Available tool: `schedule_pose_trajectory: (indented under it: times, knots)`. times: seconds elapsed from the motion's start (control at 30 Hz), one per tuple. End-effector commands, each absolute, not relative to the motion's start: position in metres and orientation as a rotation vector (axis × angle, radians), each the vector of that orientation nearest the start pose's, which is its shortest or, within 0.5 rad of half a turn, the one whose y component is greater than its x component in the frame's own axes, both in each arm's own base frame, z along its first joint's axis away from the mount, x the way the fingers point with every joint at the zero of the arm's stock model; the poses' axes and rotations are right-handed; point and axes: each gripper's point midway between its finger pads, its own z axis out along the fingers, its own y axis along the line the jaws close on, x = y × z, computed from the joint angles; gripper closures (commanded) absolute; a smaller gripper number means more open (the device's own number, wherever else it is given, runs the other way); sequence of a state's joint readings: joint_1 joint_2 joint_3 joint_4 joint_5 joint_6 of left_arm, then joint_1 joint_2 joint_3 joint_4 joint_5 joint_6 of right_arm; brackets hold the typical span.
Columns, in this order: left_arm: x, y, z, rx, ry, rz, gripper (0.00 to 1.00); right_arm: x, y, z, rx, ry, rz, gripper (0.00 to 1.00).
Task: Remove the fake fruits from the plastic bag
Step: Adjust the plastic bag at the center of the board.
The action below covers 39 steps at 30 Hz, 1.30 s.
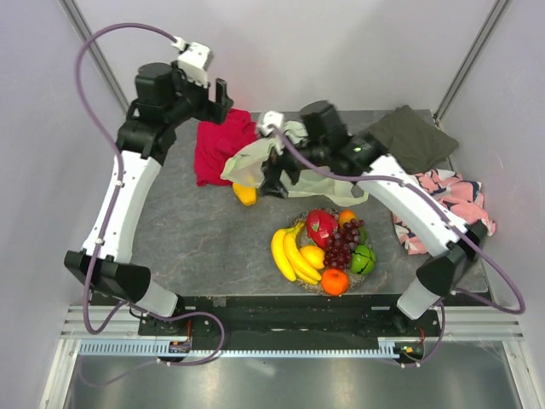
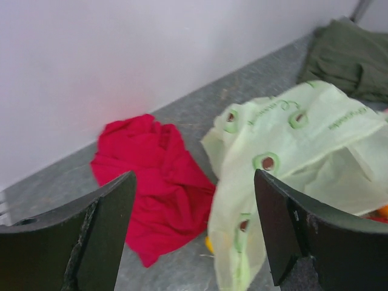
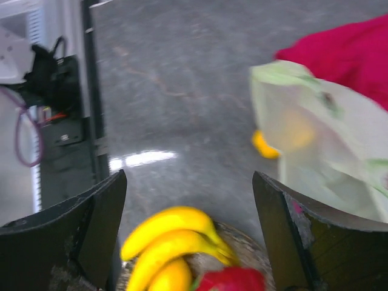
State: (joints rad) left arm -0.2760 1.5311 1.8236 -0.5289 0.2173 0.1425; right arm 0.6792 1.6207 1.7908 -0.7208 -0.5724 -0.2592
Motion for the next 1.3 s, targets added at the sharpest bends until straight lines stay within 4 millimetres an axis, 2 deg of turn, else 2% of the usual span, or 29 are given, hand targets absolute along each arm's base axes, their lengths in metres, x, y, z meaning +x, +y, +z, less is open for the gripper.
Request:
schedule_pose_trajectory:
  times: [0.0, 0.07, 0.13, 0.17, 0.2, 0.23, 0.27, 0.33, 0.37, 0.4, 0.47, 0.5, 0.57, 0.6, 0.63, 0.67, 0.73, 0.83, 0.97, 1.27]
  knots:
    - [0.416, -0.128, 0.444, 0.419, 1.665, -0.275, 0.16, 0.259, 0.392, 0.278, -1.43, 1.775, 1.084, 0.13]
    - [0.407, -0.117, 0.452, 0.389, 1.645, -0.269, 0.16, 0.262, 0.415, 0.267, -1.464, 1.777, 1.141, 0.18]
    - [0.402, -0.108, 0.446, 0.372, 1.656, -0.262, 0.17, 0.257, 0.43, 0.254, -1.478, 1.812, 1.174, 0.25]
    - [0.392, -0.105, 0.453, 0.365, 1.636, -0.263, 0.17, 0.26, 0.439, 0.237, -1.473, 1.862, 1.193, 0.27]
    - [0.39, -0.102, 0.446, 0.362, 1.649, -0.263, 0.17, 0.26, 0.447, 0.231, -1.457, 1.874, 1.224, 0.3]
    - [0.387, -0.098, 0.445, 0.357, 1.648, -0.265, 0.17, 0.258, 0.45, 0.225, -1.412, 1.938, 1.273, 0.31]
    - [0.378, -0.095, 0.452, 0.348, 1.629, -0.266, 0.17, 0.258, 0.453, 0.207, -1.397, 1.991, 1.295, 0.32]
    - [0.374, -0.091, 0.443, 0.342, 1.645, -0.265, 0.17, 0.264, 0.458, 0.192, -1.348, 2.053, 1.286, 0.35]
    - [0.371, -0.088, 0.443, 0.34, 1.642, -0.259, 0.17, 0.272, 0.459, 0.18, -1.326, 2.089, 1.246, 0.36]
    - [0.366, -0.084, 0.442, 0.333, 1.643, -0.256, 0.17, 0.29, 0.458, 0.171, -1.275, 2.116, 1.133, 0.33]
    - [0.362, -0.083, 0.44, 0.338, 1.642, -0.256, 0.17, 0.312, 0.458, 0.166, -1.218, 2.127, 1.036, 0.27]
    - [0.359, -0.081, 0.438, 0.334, 1.644, -0.253, 0.17, 0.337, 0.452, 0.16, -1.126, 2.163, 0.903, 0.19]
    - [0.356, -0.08, 0.437, 0.34, 1.641, -0.25, 0.17, 0.367, 0.448, 0.157, -1.032, 2.178, 0.774, 0.09]
    - [0.354, -0.079, 0.435, 0.339, 1.646, -0.253, 0.18, 0.387, 0.439, 0.153, -0.968, 2.191, 0.665, 0.02]
    - [0.354, -0.079, 0.434, 0.339, 1.647, -0.251, 0.18, 0.398, 0.436, 0.143, -0.936, 2.21, 0.622, 0.02]
    - [0.354, -0.078, 0.432, 0.339, 1.652, -0.252, 0.18, 0.412, 0.432, 0.147, -0.873, 2.209, 0.585, 0.02]
    - [0.354, -0.079, 0.43, 0.337, 1.657, -0.264, 0.18, 0.425, 0.426, 0.137, -0.824, 2.235, 0.543, 0.02]
    - [0.356, -0.079, 0.425, 0.331, 1.672, -0.285, 0.18, 0.43, 0.42, 0.125, -0.803, 2.267, 0.505, 0.02]
    - [0.359, -0.08, 0.418, 0.324, 1.691, -0.311, 0.18, 0.42, 0.414, 0.1, -0.797, 2.339, 0.49, 0.02]
    - [0.362, -0.08, 0.406, 0.296, 1.724, -0.37, 0.2, 0.412, 0.431, 0.084, -0.792, 2.365, 0.527, 0.02]
